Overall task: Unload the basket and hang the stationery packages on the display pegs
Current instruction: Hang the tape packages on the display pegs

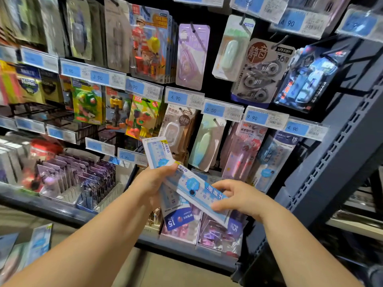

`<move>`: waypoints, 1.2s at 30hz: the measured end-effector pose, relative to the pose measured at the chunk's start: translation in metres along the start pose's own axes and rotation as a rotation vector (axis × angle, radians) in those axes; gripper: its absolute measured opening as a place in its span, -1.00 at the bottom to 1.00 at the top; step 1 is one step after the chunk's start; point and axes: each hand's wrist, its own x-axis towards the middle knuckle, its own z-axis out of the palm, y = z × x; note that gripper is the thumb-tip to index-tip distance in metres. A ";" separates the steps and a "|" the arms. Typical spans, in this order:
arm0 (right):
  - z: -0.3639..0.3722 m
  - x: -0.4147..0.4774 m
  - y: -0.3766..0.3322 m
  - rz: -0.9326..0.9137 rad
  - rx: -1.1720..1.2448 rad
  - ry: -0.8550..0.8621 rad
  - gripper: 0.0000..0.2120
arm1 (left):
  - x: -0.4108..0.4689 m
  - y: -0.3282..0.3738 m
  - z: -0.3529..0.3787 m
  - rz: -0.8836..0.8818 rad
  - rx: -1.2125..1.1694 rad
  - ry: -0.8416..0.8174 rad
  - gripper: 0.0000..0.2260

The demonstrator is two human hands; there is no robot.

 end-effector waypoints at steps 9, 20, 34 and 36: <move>0.007 0.005 0.000 0.221 0.751 0.222 -0.79 | -0.004 -0.002 0.007 0.069 -0.324 0.087 -0.91; 0.004 0.013 -0.007 -0.032 1.112 0.613 -0.85 | -0.021 -0.023 0.023 -0.152 -0.011 -0.065 -0.75; -0.034 -0.005 0.033 -0.108 0.645 1.065 -0.74 | -0.009 -0.044 0.032 -0.228 -0.021 -0.086 -0.63; -0.040 -0.005 0.039 -0.076 0.584 1.104 -0.71 | -0.007 -0.045 0.035 -0.244 -0.032 -0.077 -0.74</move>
